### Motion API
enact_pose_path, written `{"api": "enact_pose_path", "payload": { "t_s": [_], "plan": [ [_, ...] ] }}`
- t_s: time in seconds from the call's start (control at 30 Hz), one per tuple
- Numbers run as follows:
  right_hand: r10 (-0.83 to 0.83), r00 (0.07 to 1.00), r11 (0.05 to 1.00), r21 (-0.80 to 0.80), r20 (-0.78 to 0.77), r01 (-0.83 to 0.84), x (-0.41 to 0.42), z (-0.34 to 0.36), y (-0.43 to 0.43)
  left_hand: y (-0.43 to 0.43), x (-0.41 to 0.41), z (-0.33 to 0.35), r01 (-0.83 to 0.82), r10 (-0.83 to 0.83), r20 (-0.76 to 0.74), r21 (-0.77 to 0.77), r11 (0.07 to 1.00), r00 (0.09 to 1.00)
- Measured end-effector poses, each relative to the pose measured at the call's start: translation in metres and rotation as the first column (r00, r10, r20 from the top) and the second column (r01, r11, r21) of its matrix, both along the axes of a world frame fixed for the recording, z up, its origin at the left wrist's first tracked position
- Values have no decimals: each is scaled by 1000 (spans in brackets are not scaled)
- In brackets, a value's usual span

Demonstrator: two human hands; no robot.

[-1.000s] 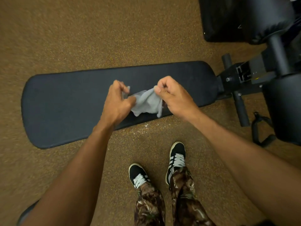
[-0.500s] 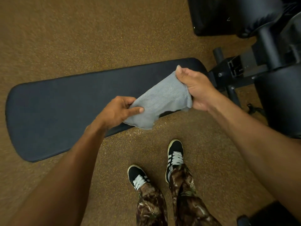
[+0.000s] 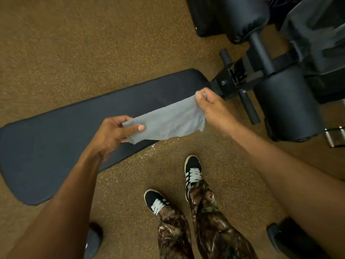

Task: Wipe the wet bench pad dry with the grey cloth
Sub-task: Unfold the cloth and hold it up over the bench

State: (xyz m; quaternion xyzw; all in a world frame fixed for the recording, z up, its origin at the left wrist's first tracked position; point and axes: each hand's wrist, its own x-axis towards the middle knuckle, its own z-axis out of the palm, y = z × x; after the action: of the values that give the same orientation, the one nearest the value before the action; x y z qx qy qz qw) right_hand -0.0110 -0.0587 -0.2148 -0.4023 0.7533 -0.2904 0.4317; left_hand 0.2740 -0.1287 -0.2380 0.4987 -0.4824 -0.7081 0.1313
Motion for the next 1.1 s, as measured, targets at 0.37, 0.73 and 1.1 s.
{"api": "enact_pose_path", "payload": {
  "t_s": [0.37, 0.73, 1.1],
  "plan": [
    [-213, 909, 976, 118, 359, 183, -37, 64, 56, 46, -56, 48, -192, 184, -123, -56, 980, 975],
    [-432, 899, 899, -116, -71, 423, -77, 76, 99, 72, -146, 58, -85, 134, 87, -422, 903, 987],
    [-280, 870, 960, -141, -406, 243, -220, 106, 98, 107, -284, 67, -146, 212, 114, -422, 895, 970]
  ]
}}
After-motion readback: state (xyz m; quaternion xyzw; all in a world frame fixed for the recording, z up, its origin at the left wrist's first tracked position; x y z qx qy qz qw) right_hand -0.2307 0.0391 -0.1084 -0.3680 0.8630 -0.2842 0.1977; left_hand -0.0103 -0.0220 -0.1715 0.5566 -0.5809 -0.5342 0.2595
